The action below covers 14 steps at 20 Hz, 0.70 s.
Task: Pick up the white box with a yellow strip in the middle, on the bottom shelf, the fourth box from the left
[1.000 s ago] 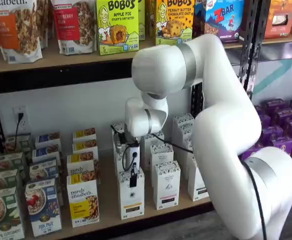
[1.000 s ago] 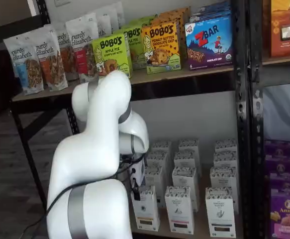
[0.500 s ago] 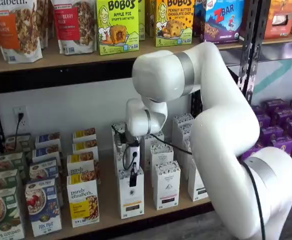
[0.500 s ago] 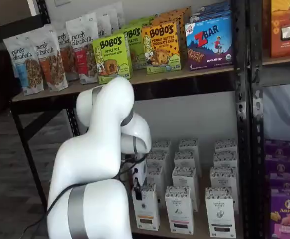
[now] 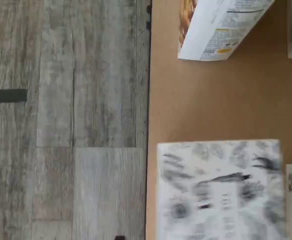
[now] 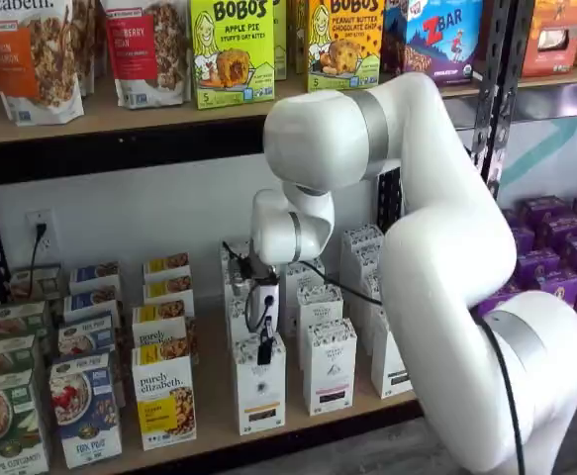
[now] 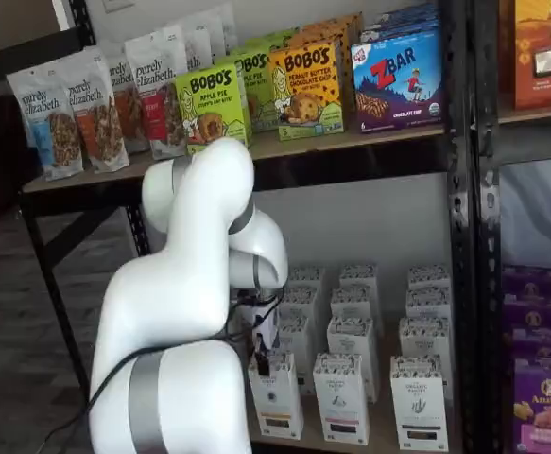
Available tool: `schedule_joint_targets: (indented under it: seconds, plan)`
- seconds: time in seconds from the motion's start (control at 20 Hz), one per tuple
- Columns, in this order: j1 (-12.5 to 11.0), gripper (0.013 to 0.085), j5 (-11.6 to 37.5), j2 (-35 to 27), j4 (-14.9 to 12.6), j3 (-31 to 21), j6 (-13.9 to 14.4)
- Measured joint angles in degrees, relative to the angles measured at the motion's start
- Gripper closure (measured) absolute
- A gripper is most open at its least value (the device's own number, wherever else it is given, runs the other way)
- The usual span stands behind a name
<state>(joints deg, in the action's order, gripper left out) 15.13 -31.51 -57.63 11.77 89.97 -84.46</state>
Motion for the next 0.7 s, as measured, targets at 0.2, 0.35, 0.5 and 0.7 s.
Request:
schedule_joint_targets:
  seconds: [0.2,0.35,0.5,0.7]
  plan:
    - [0.2,0.0130,0.1,0.8,-0.2,-1.1,0.3]
    - [0.3,0.0130,0.3,0.6,-0.5,-1.2,0.7]
    - [0.5,0.0130,0.4,-0.1,-1.0,-0.7,1.2]
    - [0.5,0.0130,0.6,-1.3,-1.8,0.4,1.9]
